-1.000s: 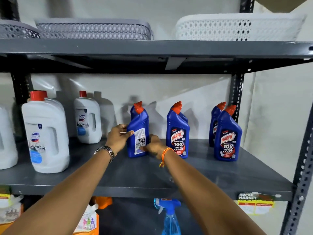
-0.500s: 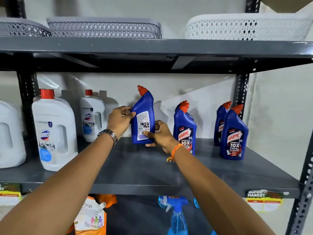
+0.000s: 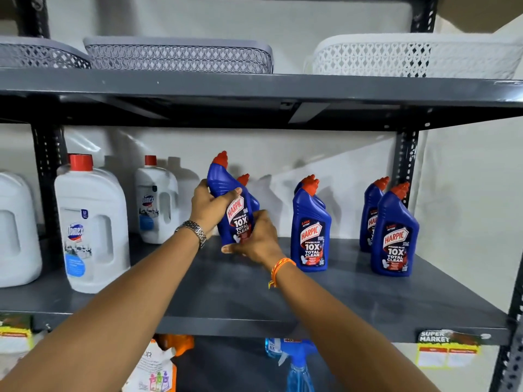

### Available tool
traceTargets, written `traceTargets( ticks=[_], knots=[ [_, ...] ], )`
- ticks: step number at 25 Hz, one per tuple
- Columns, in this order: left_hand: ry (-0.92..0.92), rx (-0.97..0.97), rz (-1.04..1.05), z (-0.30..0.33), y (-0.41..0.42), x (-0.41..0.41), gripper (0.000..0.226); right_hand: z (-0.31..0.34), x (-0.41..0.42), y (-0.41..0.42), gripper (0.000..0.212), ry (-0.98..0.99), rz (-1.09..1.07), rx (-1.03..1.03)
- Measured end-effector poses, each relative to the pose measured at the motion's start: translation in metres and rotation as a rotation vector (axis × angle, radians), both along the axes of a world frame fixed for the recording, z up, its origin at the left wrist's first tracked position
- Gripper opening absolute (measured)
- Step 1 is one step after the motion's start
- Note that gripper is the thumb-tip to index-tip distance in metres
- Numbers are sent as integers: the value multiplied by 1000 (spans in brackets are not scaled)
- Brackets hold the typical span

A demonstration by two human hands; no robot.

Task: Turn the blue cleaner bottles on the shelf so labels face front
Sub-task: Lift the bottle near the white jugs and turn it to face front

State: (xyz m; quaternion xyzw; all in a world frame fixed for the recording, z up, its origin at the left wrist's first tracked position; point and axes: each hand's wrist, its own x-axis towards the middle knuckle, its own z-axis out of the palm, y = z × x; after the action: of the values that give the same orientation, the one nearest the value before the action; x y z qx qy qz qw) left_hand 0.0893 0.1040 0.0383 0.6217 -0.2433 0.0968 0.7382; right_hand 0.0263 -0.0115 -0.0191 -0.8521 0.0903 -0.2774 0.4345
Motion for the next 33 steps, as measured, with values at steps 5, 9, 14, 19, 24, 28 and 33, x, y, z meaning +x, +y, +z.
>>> traceTargets(
  ticks=[5, 9, 14, 19, 24, 28, 33],
  knots=[
    [61, 99, -204, -20, -3, 9, 49, 1, 6, -25, 73, 130, 27, -74],
    [119, 69, -251, -33, -6, 18, 55, -13, 9, -22, 75, 132, -62, -91],
    [116, 38, -280, -55, 2, 22, 39, -32, 10, -21, 64, 94, -104, -118],
    [155, 175, -141, -82, 11, 30, 44, -28, 10, -29, 40, 66, 35, 109],
    [237, 123, -171, -92, 15, 18, 47, -35, 8, -27, 41, 65, 13, 62],
    [206, 160, -169, -88, 27, 12, 44, -34, -3, -18, 41, 57, 12, 68],
    [157, 245, -188, -99, 58, -8, 42, -41, -42, -2, 46, 55, 117, 132]
  ],
)
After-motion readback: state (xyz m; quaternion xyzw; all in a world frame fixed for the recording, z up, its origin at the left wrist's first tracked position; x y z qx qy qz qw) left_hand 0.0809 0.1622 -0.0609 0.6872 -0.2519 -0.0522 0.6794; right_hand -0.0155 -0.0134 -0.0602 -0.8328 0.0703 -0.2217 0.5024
